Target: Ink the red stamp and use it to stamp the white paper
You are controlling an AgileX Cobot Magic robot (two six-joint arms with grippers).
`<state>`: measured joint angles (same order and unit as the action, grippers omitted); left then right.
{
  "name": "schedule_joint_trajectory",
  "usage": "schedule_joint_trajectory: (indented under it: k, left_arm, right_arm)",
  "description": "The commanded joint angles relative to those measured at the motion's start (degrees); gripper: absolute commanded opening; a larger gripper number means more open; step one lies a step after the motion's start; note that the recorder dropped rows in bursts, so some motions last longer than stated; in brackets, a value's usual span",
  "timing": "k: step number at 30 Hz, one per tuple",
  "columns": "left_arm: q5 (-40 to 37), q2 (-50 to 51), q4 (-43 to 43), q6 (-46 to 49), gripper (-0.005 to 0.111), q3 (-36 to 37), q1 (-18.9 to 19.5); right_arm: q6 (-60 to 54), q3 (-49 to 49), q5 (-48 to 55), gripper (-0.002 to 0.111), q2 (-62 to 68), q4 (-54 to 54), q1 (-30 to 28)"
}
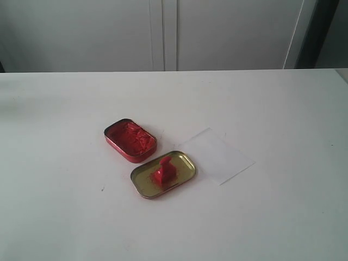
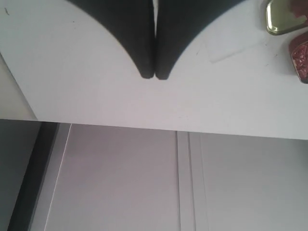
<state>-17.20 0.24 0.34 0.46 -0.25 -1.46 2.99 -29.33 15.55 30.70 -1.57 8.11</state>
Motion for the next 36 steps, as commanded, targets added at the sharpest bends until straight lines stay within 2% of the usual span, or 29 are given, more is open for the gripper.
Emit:
schedule_joint_trajectory:
  k: [1,17,36]
  left_arm:
    - [0.22,-0.24,-0.03,-0.46,0.000,0.25,0.15]
    - [0.22,-0.24,-0.03,-0.46,0.000,0.25,0.15]
    - [0.11,-0.24,-0.03,-0.46,0.000,0.25,0.15]
  right_arm:
    - [-0.18,-2.94,1.42,0.000,5.23,-0.17,-0.18]
    - [-0.18,-21.05,7.56,0.000,35.51,-0.17,-0.18]
    - [-0.74,-35.21,16.43,0.000,53.49,-0.17,-0.18]
